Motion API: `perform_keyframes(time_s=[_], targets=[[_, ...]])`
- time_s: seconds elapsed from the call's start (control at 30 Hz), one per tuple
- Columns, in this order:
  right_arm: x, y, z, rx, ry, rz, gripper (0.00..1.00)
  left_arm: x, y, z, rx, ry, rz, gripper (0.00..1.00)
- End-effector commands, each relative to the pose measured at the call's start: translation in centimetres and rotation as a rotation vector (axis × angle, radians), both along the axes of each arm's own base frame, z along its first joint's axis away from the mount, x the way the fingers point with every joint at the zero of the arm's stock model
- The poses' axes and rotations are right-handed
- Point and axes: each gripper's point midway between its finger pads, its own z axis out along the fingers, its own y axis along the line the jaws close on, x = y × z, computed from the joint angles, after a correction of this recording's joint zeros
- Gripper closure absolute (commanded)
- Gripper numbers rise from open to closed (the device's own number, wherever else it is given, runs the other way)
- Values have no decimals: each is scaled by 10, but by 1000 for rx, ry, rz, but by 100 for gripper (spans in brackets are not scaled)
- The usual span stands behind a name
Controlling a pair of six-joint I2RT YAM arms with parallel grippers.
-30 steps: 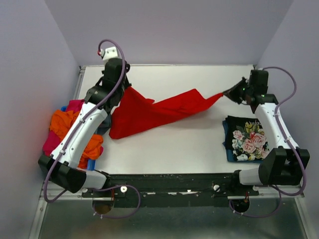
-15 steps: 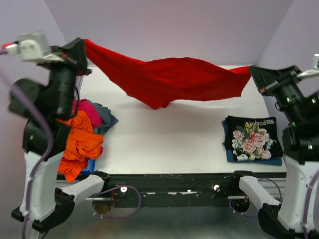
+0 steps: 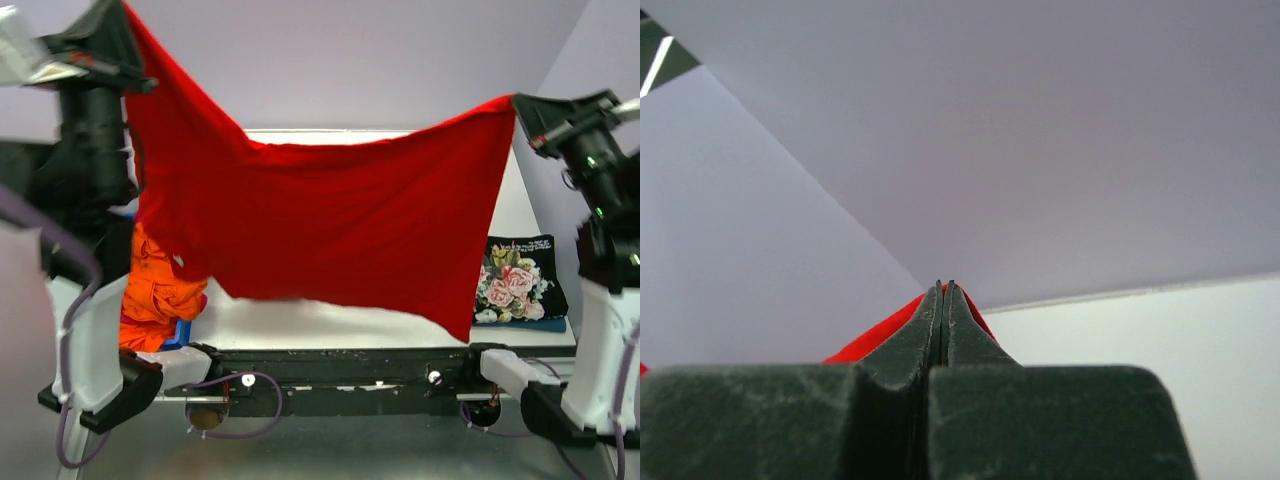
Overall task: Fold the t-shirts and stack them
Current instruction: Flatten out the tshirt
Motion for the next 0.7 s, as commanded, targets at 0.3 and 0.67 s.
perform_keyframes(time_s=[0.3,0.67], targets=[[179,16,-121,138,384,155,99,182,-55,-61,154,79,128,100],[237,-9,-57,234,239,285,99,189,-37,-9,141,-111,134,100]])
